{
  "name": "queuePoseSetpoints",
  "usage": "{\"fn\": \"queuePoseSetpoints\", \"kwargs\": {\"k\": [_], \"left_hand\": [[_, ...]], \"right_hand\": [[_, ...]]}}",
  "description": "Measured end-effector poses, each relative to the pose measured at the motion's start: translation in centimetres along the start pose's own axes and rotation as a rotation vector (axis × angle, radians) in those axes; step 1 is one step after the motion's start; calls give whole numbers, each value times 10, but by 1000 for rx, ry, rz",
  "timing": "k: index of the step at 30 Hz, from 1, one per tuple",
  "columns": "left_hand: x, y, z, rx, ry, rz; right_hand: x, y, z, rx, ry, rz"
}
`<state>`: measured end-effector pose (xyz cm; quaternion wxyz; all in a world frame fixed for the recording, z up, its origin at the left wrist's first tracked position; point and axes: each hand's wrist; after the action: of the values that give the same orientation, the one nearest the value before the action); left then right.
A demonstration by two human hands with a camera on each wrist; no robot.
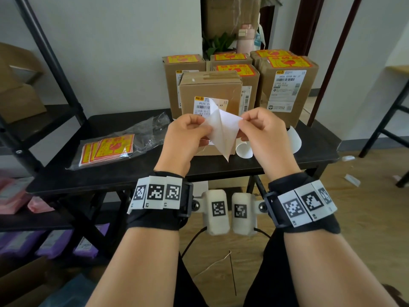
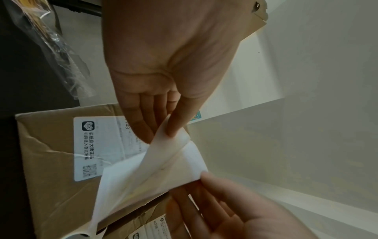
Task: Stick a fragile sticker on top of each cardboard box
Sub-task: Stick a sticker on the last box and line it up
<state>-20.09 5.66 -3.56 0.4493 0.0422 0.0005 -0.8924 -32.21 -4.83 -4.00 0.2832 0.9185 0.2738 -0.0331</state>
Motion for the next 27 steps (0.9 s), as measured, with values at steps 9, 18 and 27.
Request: {"fn": "queuePoseSetpoints", "kwargs": {"k": [9, 18, 27], "left_hand": [[-5, -3, 2, 59, 100, 181], [1, -8, 3, 153, 107, 369], [34, -9, 1, 105, 146, 231]], "right_hand": [[-19, 6, 12, 73, -30, 218], [-41, 7, 22, 169, -92, 456], [-70, 0, 38, 250, -5, 698]]}}
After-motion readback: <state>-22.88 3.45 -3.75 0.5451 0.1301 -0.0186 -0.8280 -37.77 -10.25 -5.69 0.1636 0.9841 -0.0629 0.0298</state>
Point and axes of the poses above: each hand's wrist, its own y-axis towards the middle knuckle, its own x-axis out of the palm, z = x × y, and after that the axes turned 6 degrees about -x, right-handed
